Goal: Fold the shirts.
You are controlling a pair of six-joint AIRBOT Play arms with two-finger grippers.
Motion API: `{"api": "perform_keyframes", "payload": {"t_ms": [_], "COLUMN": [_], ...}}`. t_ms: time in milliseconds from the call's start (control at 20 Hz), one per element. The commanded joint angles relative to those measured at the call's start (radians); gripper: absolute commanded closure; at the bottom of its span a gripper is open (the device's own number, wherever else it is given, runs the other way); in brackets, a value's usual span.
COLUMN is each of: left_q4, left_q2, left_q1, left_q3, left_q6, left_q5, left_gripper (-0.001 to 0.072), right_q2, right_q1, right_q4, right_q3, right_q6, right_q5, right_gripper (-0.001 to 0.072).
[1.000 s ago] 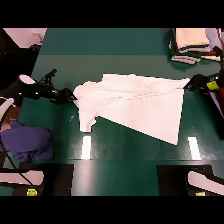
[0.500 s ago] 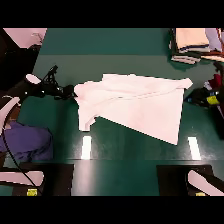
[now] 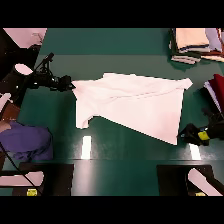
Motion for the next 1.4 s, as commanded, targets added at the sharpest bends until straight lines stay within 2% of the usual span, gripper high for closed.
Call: {"api": "perform_keyframes", "payload": {"t_ms": [0, 100, 200, 250, 350, 550, 800, 1050, 1200, 1350], "left_q4": [0.001, 0.001, 0.001, 0.001, 0.002, 0.060, 0.060, 0.060, 0.053, 0.051], "left_q2": [0.005, 0.005, 0.005, 0.005, 0.009, 0.126, 0.382, 0.559, 0.599, 0.605], "left_q1": [0.000, 0.000, 0.000, 0.000, 0.000, 0.018, 0.088, 0.088, 0.088, 0.088], "left_q3": [0.004, 0.004, 0.004, 0.004, 0.004, 0.026, 0.233, 0.536, 0.716, 0.910], "left_q6": [0.003, 0.003, 0.002, 0.002, 0.002, 0.000, 0.000, 0.000, -0.021, -0.092], "left_q5": [-0.020, -0.020, -0.021, -0.023, -0.040, -0.042, -0.094, -0.093, -0.105, -0.127], "left_gripper": [0.0682, 0.0682, 0.0682, 0.0682, 0.0683, 0.0683, 0.0682, 0.0682, 0.0682, 0.0682], "right_q2": [0.003, 0.002, 0.003, 0.003, 0.004, 0.023, 0.124, 0.137, 0.137, 0.137], "right_q1": [-0.011, -0.011, -0.007, 0.006, 0.048, 0.166, 0.253, 0.241, 0.189, 0.101], "right_q4": [0.007, 0.058, 0.092, 0.098, 0.104, 0.107, 0.105, 0.095, 0.096, 0.097], "right_q3": [-0.096, -0.101, -0.101, -0.101, -0.099, 0.066, 0.582, 1.140, 1.369, 1.529], "right_q6": [0.000, -0.007, -0.019, -0.029, -0.060, -0.047, 0.009, 0.010, 0.010, 0.010], "right_q5": [-0.067, -0.086, -0.110, -0.120, -0.133, -0.119, -0.186, -0.222, -0.201, -0.134], "right_gripper": [0.0322, 0.0324, 0.0357, 0.0432, 0.0697, 0.0695, 0.0695, 0.0695, 0.0695, 0.0695]}}
